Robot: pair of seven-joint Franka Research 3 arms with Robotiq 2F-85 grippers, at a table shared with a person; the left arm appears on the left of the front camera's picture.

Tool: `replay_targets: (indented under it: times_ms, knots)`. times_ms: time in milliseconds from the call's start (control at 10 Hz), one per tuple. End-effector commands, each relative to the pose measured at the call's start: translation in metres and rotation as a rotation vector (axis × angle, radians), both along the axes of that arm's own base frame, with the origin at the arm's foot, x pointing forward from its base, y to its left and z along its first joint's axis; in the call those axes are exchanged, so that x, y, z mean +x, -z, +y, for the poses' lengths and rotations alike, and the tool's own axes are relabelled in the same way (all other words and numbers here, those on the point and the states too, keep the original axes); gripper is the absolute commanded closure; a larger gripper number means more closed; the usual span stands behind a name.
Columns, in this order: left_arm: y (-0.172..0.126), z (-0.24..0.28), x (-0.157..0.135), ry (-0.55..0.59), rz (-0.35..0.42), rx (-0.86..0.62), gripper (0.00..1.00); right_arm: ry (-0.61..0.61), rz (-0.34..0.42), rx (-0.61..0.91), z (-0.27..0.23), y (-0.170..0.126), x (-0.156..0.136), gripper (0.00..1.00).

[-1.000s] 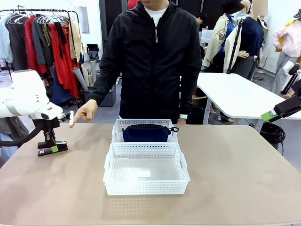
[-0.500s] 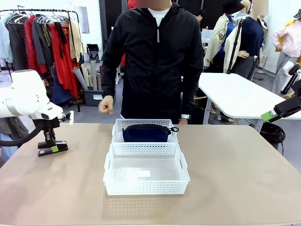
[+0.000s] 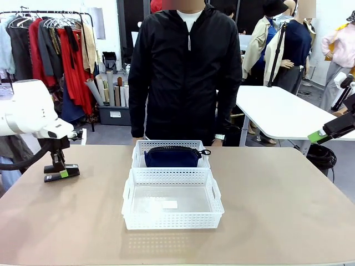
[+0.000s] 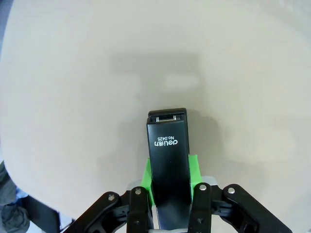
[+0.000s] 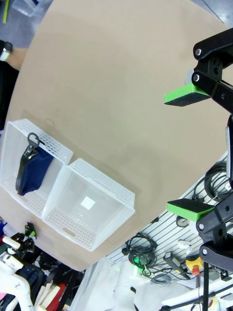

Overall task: Distribute items into two baskets.
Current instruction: Pick up the Stapler that the person points to.

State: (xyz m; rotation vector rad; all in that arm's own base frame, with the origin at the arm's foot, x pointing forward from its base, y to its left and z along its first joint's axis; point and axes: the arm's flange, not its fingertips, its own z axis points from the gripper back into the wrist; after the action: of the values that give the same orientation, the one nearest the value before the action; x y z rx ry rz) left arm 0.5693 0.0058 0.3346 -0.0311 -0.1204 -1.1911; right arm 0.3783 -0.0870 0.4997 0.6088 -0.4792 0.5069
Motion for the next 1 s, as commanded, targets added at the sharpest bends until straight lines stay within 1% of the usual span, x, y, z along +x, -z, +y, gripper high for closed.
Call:
replay_targets:
  times_ms: [0, 200, 400, 500, 600, 700, 800, 900]
  knots:
    - [-0.042, 0.003, -0.015, 0.012, 0.011, 0.017, 1.00, 0.002, -0.007, -0.002, 0.000, 0.000, 0.001, 0.00]
    - [-0.077, -0.002, -0.037, 0.011, -0.007, 0.035, 1.00, 0.002, -0.007, -0.002, 0.000, 0.000, 0.001, 0.00]
    - [-0.118, -0.012, -0.068, -0.013, -0.050, 0.040, 1.00, 0.002, -0.007, -0.002, 0.000, 0.000, 0.001, 0.00]
    - [-0.136, -0.013, -0.078, -0.017, -0.067, 0.033, 1.00, 0.002, -0.007, -0.002, 0.000, 0.000, 0.001, 0.00]
    - [-0.152, -0.014, -0.087, -0.044, -0.089, 0.040, 1.00, 0.002, -0.007, -0.002, 0.000, 0.000, 0.001, 0.00]
    - [-0.163, -0.016, -0.093, -0.033, -0.076, 0.007, 1.00, 0.002, -0.007, -0.002, 0.000, 0.000, 0.001, 0.00]
    - [-0.171, -0.019, -0.098, -0.047, -0.077, 0.009, 1.00, 0.002, -0.007, -0.002, 0.000, 0.000, 0.001, 0.00]
    - [-0.175, -0.022, -0.101, -0.034, -0.064, -0.001, 1.00, 0.002, -0.007, -0.002, 0.000, 0.000, 0.001, 0.00]
